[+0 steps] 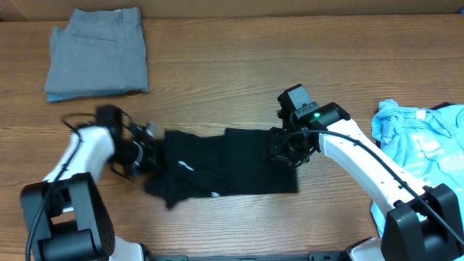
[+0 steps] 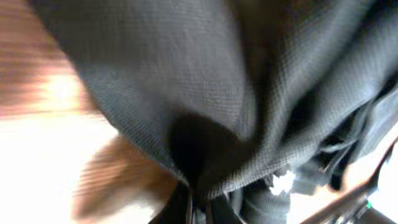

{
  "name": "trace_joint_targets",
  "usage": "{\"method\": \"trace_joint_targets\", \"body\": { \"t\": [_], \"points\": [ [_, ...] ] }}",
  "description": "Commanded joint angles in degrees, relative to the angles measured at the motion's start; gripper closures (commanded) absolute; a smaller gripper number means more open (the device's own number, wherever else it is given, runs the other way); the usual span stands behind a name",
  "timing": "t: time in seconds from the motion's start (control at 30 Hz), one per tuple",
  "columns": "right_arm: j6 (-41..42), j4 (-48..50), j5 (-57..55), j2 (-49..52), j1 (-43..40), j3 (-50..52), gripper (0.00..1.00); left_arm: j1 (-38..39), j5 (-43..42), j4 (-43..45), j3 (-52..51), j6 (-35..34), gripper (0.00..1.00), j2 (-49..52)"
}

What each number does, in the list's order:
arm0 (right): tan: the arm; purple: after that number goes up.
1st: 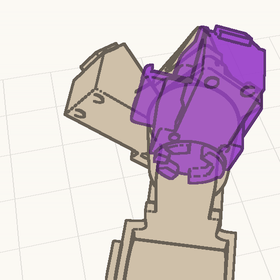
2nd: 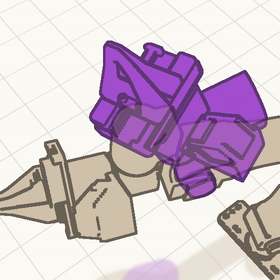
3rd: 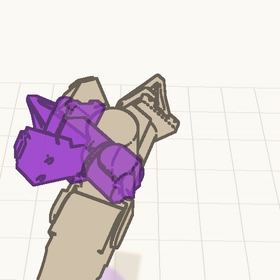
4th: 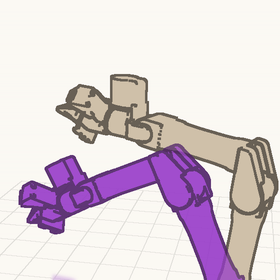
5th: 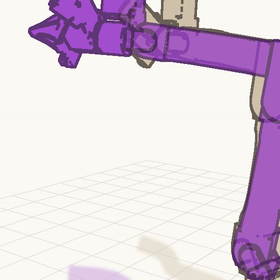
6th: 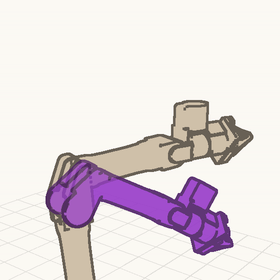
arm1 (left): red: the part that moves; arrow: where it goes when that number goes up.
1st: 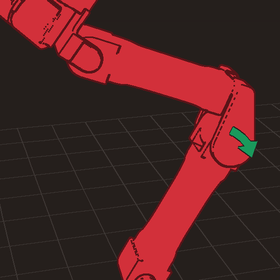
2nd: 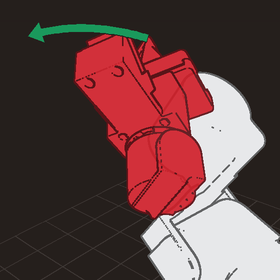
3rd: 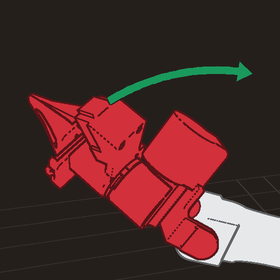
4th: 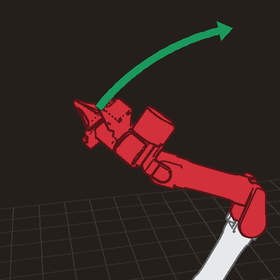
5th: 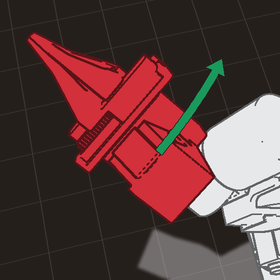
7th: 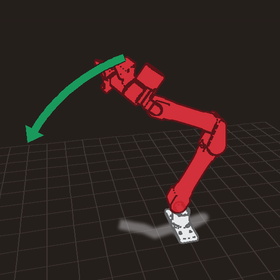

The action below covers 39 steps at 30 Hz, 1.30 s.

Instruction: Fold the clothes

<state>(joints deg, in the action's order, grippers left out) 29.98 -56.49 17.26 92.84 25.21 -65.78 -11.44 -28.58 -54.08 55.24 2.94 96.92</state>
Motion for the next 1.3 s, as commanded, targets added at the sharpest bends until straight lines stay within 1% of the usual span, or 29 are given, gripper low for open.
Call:
{"method": "trace_joint_targets", "body": {
  "t": [0.0, 0.07, 0.2, 0.33, 0.47, 0.53, 0.67, 0.77, 0.9, 0.93, 0.97, 1.07, 1.1, 1.17, 1.23, 1.27],
  "points": [
    [-0.2, -0.3, -1.2, -3.6, -2.7, -2.2, 0.79, -2.4, 7.8, -9.0, 12.8, 0.3, 0.96, 0.0],
    [-0.3, -0.5, -1.2, -4.9, -4.5, -2.6, 0.78, -2.3, 9.8, -14.8, 20.0, 0.3, 0.96, 0.0],
    [-1.4, -0.7, -1.2, -7.3, -8.1, -2.7, 0.78, -0.5, 9.1, -20.8, 29.8, -0.4, 0.96, 0.0],
    [-1.6, -1.1, -1.1, -9.3, -11.3, -2.7, 0.78, 4.5, 6.4, -21.9, 34.0, -3.3, 0.96, 0.0],
    [-1.9, -1.7, -1.1, -10.7, -13.4, -2.7, 0.78, 11.9, 7.2, -20.4, 34.1, -5.4, 0.96, 0.2],
    [-2.0, -2.2, -1.1, -11.3, -14.4, -2.7, 0.78, 17.7, 11.2, -20.1, 33.7, -6.9, 0.96, 0.6],
    [-2.8, -2.8, -1.2, -11.4, -15.0, -2.7, 0.78, 26.5, 19.2, -19.9, 32.2, -10.8, 0.96, 1.6],
    [-3.0, -2.8, -1.1, -11.4, -15.0, -2.7, 0.78, 32.7, 19.7, -17.6, 29.9, -13.8, 0.96, 2.4],
    [-3.1, -2.9, -1.1, -11.4, -15.0, -2.7, 0.78, 39.1, 20.2, -14.1, 26.4, -16.1, 0.96, 4.1],
    [-3.0, -3.0, -1.1, -11.4, -15.0, -2.7, 0.78, 40.4, 20.2, -13.6, 25.6, -16.8, 0.94, 4.8],
    [-3.1, -3.1, -1.2, -11.4, -15.0, -2.7, 0.78, 41.4, 20.2, -13.4, 25.0, -17.2, 0.90, 5.3],
    [-3.5, -3.3, -1.2, -11.4, -15.0, -2.7, 0.78, 43.9, 20.2, -12.9, 23.9, -18.5, 0.68, 7.8],
    [-3.5, -3.3, -1.2, -11.4, -15.0, -2.7, 0.78, 44.5, 20.1, -12.8, 23.9, -19.1, 0.62, 8.5],
    [-3.5, -3.2, -1.2, -11.4, -15.0, -2.7, 0.78, 45.3, 20.0, -12.7, 23.9, -20.0, 0.57, 9.8],
    [-3.5, -3.5, -1.1, -11.4, -15.0, -2.7, 0.77, 45.2, 20.5, -12.9, 24.3, -19.9, 0.58, 10.1],
    [-3.5, -3.7, -1.1, -11.4, -15.0, -2.7, 0.75, 44.9, 21.4, -13.4, 25.0, -19.9, 0.58, 10.0]
  ]
}}
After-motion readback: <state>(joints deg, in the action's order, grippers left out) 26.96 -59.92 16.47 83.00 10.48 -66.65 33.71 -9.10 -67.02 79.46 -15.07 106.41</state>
